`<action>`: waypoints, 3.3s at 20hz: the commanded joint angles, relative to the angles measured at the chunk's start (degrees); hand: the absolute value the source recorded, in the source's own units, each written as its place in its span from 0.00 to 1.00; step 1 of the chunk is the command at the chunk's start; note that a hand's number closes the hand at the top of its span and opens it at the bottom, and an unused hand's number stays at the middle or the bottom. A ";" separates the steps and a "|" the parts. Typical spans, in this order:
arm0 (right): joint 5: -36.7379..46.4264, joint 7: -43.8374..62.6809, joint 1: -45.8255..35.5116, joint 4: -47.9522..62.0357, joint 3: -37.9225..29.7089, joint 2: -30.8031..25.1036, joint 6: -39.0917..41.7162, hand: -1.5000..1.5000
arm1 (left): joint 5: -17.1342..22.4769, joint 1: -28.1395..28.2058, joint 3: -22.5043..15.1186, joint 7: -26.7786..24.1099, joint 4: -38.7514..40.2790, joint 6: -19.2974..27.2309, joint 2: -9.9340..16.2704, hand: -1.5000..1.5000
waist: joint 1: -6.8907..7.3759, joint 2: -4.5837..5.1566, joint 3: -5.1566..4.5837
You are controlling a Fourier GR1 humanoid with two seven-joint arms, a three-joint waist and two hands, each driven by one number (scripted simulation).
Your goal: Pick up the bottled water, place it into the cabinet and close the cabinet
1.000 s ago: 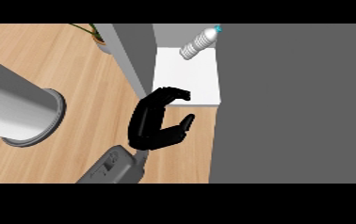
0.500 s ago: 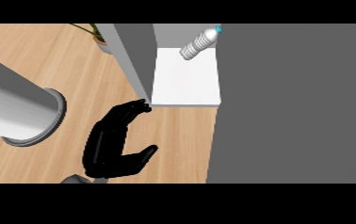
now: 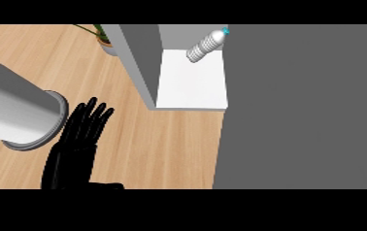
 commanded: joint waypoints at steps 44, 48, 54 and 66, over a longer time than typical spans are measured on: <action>0.41 20.55 -32.59 -0.38 10.91 -3.01 -0.90 1.00 | 12.82 12.47 16.19 1.48 -6.13 -22.35 19.03 0.00 | 12.95 2.70 -1.21; 0.03 21.78 -34.61 -1.28 9.97 -4.32 0.05 1.00 | 12.75 12.72 16.22 1.45 -5.16 -22.92 19.12 0.00 | 12.96 2.76 -1.53; -1.29 22.09 -36.97 -0.05 8.69 -3.01 -0.84 1.00 | 13.20 12.60 16.78 1.48 -4.86 -23.66 19.43 0.00 | 12.60 3.08 -1.41; -8.68 20.58 -33.99 3.12 10.98 -2.29 1.22 1.00 | 14.23 11.23 17.75 1.37 -5.07 -25.58 19.90 0.00 | 15.35 5.64 -1.23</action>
